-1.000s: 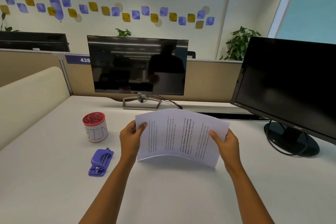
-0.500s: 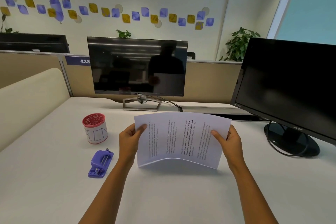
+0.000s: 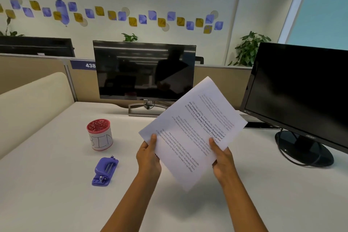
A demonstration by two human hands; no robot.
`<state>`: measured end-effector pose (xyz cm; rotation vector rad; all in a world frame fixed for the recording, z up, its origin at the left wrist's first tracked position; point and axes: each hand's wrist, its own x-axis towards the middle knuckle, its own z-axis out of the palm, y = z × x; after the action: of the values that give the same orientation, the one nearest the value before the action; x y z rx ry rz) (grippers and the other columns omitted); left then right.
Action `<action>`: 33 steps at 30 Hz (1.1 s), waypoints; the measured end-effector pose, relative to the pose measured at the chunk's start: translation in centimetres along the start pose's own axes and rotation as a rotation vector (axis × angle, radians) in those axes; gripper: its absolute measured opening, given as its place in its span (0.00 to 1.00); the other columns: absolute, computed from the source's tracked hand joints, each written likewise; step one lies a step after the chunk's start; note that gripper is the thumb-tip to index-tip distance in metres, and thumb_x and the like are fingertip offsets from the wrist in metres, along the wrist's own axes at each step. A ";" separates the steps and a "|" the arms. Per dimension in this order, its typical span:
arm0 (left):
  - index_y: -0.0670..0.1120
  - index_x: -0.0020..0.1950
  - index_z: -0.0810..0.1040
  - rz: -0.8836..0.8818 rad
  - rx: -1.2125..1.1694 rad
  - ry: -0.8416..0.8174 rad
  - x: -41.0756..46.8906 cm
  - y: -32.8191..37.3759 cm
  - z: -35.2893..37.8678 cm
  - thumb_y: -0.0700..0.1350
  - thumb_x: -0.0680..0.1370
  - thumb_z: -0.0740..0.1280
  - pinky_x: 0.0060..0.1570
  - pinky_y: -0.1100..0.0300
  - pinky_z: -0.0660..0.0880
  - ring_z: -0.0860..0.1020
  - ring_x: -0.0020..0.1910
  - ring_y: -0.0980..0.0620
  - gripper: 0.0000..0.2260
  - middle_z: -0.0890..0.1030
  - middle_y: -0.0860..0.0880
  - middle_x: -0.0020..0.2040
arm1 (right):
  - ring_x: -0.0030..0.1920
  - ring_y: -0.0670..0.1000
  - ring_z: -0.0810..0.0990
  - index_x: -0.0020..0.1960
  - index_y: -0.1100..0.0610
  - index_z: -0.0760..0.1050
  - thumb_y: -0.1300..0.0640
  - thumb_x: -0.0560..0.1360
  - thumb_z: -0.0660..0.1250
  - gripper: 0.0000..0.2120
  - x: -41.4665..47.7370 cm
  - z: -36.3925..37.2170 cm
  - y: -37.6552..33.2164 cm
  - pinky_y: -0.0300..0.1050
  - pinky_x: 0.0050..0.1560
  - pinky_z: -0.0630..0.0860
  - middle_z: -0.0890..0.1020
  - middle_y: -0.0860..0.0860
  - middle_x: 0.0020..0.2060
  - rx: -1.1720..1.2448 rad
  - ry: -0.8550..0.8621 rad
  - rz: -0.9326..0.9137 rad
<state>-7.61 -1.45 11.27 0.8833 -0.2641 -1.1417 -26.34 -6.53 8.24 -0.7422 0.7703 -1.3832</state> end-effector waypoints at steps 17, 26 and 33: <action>0.49 0.61 0.73 0.302 0.705 -0.251 2.0 3.3 1.6 0.49 0.78 0.61 0.38 0.61 0.77 0.80 0.45 0.53 0.12 0.80 0.49 0.54 | 0.48 0.53 0.85 0.53 0.52 0.78 0.59 0.71 0.70 0.11 0.1 2.2 -6.7 0.48 0.46 0.82 0.84 0.52 0.50 -0.526 -0.172 -0.143; 0.47 0.62 0.72 0.514 0.681 -0.179 1.4 1.7 1.8 0.46 0.78 0.62 0.35 0.70 0.77 0.79 0.46 0.55 0.12 0.78 0.56 0.51 | 0.47 0.47 0.80 0.59 0.47 0.72 0.51 0.73 0.68 0.15 -0.6 3.4 -3.9 0.36 0.37 0.77 0.79 0.42 0.47 -0.640 0.057 -0.366; 0.47 0.50 0.76 0.611 0.766 -0.141 1.6 1.9 1.9 0.46 0.79 0.61 0.37 0.67 0.75 0.79 0.40 0.52 0.06 0.80 0.55 0.43 | 0.48 0.54 0.80 0.55 0.48 0.72 0.54 0.74 0.66 0.10 -0.3 3.4 -3.8 0.37 0.37 0.75 0.79 0.48 0.48 -0.713 0.084 -0.384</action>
<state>-6.82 -3.49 13.48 1.2653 -1.0585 -0.5088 -25.65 -6.41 13.29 -1.4508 1.2597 -1.4848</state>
